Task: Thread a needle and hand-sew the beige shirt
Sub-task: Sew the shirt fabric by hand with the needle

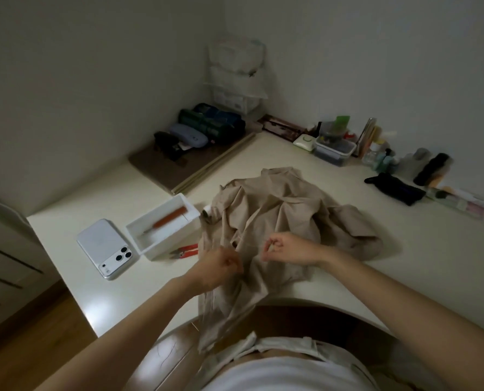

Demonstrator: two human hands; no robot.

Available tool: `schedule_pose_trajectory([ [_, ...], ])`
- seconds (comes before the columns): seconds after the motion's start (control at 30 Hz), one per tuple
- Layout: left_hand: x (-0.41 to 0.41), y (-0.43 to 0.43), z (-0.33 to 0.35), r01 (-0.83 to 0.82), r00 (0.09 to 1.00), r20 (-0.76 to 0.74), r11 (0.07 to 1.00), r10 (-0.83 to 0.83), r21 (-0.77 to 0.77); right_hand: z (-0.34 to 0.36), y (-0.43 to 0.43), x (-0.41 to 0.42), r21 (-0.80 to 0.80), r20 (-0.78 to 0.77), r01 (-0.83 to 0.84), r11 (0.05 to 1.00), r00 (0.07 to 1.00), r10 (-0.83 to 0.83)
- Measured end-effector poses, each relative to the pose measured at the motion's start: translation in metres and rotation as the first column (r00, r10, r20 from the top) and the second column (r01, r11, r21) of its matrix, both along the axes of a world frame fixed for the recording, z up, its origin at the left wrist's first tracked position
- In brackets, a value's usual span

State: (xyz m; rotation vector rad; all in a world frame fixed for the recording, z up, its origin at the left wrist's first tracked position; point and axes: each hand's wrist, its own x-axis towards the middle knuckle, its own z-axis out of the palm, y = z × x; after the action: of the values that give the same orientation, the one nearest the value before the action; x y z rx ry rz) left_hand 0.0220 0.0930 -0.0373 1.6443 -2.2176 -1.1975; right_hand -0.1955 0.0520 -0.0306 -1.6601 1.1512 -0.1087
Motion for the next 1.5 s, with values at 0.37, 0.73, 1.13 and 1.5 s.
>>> schedule_pose_trajectory([
  [0.37,0.010,0.002,-0.039,0.133,0.986,0.103,0.991,-0.134,0.017,-0.041,0.035,0.014,-0.021,-0.006,-0.148,0.989,0.989,0.148],
  [0.73,-0.041,0.024,0.007,-0.248,0.957,-0.153,0.969,0.246,0.007,-0.018,0.021,0.018,-0.269,0.011,0.257,0.928,0.964,-0.264],
  [1.13,-0.008,0.004,0.009,-0.261,0.959,-0.010,0.866,0.284,-0.427,-0.014,0.003,-0.003,-0.305,-0.033,0.413,0.858,0.896,-0.443],
  [1.5,0.009,0.001,0.016,-0.262,0.958,-0.027,0.834,0.285,-0.486,0.015,0.007,-0.012,-0.042,-0.053,0.207,0.977,0.976,-0.209],
])
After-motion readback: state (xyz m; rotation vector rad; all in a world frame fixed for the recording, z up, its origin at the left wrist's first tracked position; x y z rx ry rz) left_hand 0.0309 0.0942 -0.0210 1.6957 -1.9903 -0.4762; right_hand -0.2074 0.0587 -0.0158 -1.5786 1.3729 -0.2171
